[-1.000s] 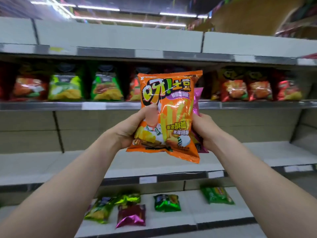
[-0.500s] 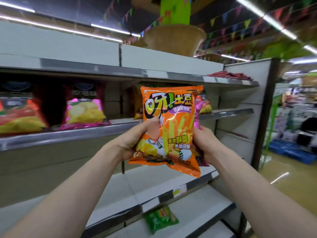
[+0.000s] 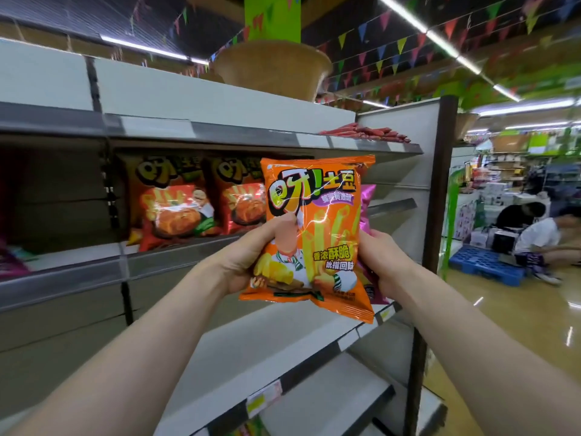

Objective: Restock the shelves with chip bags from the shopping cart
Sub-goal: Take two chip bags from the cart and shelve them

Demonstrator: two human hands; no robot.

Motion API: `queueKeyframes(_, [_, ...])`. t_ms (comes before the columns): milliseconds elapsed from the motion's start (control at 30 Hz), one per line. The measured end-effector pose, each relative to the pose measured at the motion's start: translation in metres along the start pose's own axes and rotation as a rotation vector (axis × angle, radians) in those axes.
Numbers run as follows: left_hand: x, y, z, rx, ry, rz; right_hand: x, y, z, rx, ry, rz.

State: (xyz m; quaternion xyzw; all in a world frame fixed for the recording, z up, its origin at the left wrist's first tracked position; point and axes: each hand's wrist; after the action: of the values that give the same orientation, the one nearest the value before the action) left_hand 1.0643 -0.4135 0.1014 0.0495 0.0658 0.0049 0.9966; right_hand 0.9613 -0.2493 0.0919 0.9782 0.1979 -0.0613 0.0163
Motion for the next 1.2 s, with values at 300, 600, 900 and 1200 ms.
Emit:
queueKeyframes(300, [-0.128, 0.074, -0.028, 0.08, 0.013, 0.057, -0.09, -0.12, -0.006, 0.12, -0.028, 0.033])
queueKeyframes(600, [-0.221, 0.097, -0.026, 0.026, -0.007, 0.246, -0.188, -0.172, 0.008, 0.124, -0.022, 0.04])
queueKeyframes(900, [-0.312, 0.058, 0.004, 0.019, 0.043, 0.421, -0.298, -0.182, -0.004, 0.216, -0.035, 0.007])
queueKeyframes(1200, [-0.385, 0.019, 0.018, 0.056, 0.079, 0.567, -0.395, -0.175, -0.017, 0.308, -0.018, -0.063])
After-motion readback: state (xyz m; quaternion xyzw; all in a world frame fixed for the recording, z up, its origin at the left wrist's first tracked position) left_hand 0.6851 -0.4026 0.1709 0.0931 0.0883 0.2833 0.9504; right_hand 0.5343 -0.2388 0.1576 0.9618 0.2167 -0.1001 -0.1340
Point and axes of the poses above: each hand's wrist, its own x-axis away from the middle knuckle, its own y-axis out of the palm, z = x × y, and after that the axes turned 1 degree about z, right-handed
